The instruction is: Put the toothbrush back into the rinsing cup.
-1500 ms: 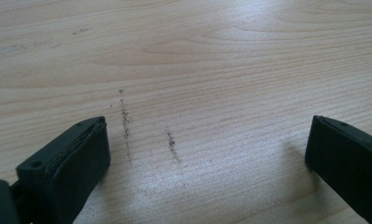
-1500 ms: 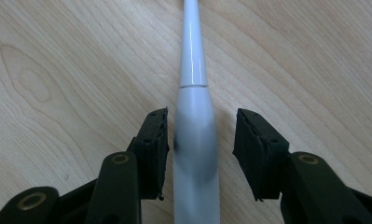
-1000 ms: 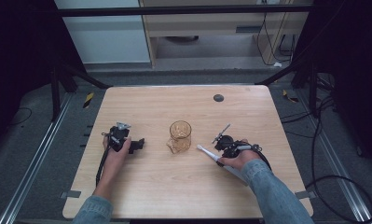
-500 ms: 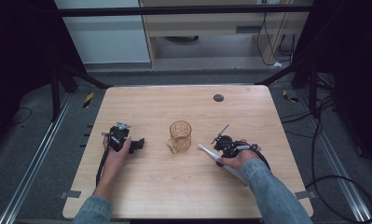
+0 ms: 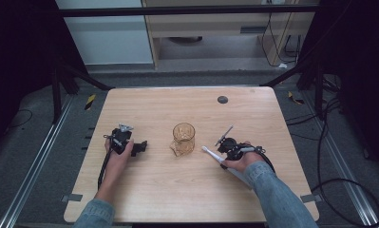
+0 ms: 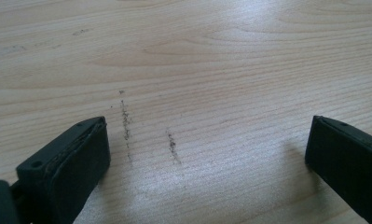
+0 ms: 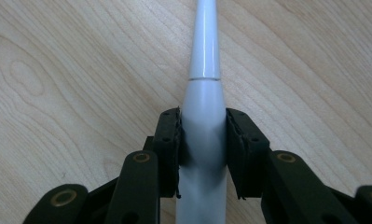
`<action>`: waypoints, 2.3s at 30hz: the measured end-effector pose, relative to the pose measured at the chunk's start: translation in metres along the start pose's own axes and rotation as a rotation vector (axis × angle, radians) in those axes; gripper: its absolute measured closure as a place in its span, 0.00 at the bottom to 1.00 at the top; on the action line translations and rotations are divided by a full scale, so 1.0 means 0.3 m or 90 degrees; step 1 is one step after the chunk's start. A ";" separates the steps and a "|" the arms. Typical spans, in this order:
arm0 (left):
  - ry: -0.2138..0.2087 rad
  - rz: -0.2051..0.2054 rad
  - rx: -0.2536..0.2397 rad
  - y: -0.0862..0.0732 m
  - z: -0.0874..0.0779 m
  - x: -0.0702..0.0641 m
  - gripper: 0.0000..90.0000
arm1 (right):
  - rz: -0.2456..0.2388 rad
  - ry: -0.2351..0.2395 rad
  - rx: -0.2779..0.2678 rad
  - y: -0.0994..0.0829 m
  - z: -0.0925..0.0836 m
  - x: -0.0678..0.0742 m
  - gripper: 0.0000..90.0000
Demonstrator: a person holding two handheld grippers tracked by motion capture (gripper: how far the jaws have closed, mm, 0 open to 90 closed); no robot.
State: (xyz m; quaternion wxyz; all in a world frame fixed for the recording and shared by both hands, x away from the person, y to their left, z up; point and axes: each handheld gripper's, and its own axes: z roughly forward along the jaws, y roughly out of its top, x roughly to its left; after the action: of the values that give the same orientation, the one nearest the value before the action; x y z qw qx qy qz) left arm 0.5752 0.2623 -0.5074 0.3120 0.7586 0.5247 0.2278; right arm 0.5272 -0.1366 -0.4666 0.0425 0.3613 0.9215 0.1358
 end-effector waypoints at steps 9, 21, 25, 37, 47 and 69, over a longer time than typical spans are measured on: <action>0.000 0.000 0.000 0.000 0.000 0.000 0.00 | 0.013 0.001 -0.022 0.001 -0.052 -0.016 0.75; 0.000 0.000 0.001 0.000 0.000 0.000 0.00 | 0.034 -0.012 -0.065 0.002 -0.121 -0.054 0.75; 0.000 0.000 0.000 0.000 0.000 0.000 0.00 | 0.036 -0.014 -0.078 0.012 -0.134 -0.066 0.75; 0.000 -0.001 0.000 0.000 0.000 -0.001 0.00 | 0.043 -0.029 -0.118 0.081 -0.232 -0.082 0.75; 0.004 -0.006 0.000 0.002 0.002 -0.002 0.00 | 0.088 -0.061 -0.206 0.118 -0.311 -0.091 0.75; 0.012 -0.011 0.002 0.028 0.027 -0.006 0.00 | 0.196 -0.155 -0.405 0.194 -0.332 -0.052 0.75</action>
State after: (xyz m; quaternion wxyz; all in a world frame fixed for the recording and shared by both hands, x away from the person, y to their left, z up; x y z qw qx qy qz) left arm 0.5855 0.2566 -0.5069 0.3076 0.7527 0.5342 0.2311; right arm 0.5592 -0.1282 -0.3549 0.2410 0.4778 0.7563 0.3764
